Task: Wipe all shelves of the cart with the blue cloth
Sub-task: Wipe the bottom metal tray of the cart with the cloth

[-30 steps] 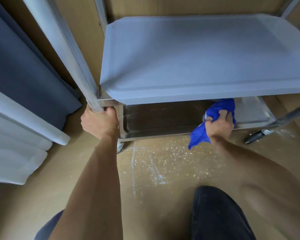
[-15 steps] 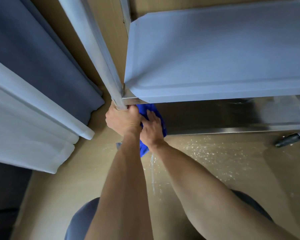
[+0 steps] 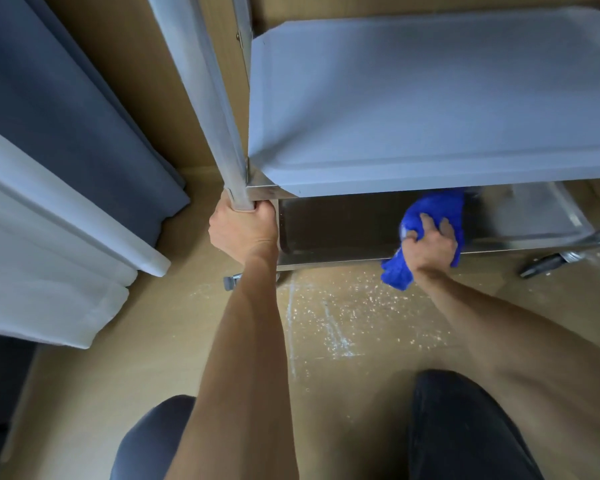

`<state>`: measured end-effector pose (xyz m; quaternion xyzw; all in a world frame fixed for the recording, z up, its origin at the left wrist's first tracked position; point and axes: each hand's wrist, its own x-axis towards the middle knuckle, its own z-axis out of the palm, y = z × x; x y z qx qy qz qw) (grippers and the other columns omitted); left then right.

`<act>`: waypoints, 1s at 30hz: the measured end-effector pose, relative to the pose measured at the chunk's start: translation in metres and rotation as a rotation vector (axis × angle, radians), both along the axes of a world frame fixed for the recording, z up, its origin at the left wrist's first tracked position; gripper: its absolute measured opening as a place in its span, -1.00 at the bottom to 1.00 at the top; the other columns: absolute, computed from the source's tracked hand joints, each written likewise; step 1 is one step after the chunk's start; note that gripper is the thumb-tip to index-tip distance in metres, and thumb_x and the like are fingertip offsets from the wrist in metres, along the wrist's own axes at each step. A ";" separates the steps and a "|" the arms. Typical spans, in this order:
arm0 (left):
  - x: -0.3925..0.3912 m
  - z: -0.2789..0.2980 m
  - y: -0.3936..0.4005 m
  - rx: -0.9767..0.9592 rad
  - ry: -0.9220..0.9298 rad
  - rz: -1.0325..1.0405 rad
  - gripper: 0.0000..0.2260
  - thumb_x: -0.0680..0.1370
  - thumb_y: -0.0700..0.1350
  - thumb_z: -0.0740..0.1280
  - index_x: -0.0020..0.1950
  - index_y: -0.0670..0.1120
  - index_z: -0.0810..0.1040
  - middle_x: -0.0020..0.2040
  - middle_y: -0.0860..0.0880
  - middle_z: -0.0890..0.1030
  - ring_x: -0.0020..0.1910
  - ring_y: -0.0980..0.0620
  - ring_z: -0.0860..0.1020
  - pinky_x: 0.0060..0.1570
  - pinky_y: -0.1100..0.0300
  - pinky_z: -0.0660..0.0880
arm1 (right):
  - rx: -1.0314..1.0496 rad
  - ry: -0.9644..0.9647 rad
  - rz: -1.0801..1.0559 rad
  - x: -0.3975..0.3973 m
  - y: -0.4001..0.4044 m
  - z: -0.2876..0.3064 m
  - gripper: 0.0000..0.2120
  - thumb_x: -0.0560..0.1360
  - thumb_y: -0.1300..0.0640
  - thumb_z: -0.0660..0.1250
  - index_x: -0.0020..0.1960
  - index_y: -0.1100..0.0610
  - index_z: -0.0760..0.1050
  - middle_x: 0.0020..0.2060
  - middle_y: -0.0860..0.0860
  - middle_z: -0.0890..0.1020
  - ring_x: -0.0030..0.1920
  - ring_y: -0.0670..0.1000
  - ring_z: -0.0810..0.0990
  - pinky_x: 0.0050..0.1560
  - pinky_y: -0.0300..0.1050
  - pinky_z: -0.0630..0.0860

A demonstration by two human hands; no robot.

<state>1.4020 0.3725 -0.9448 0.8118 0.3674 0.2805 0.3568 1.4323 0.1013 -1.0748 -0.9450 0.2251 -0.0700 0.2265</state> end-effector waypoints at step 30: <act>0.001 0.008 -0.020 -0.018 0.120 0.216 -0.68 0.37 -0.13 0.19 0.00 -0.26 0.58 0.02 -0.30 0.61 0.06 -0.31 0.52 -0.01 -0.01 0.42 | -0.143 -0.152 0.286 -0.006 -0.016 -0.022 -0.59 0.37 0.02 0.28 0.19 0.08 0.58 0.15 0.20 0.57 0.14 0.26 0.56 0.18 0.10 0.46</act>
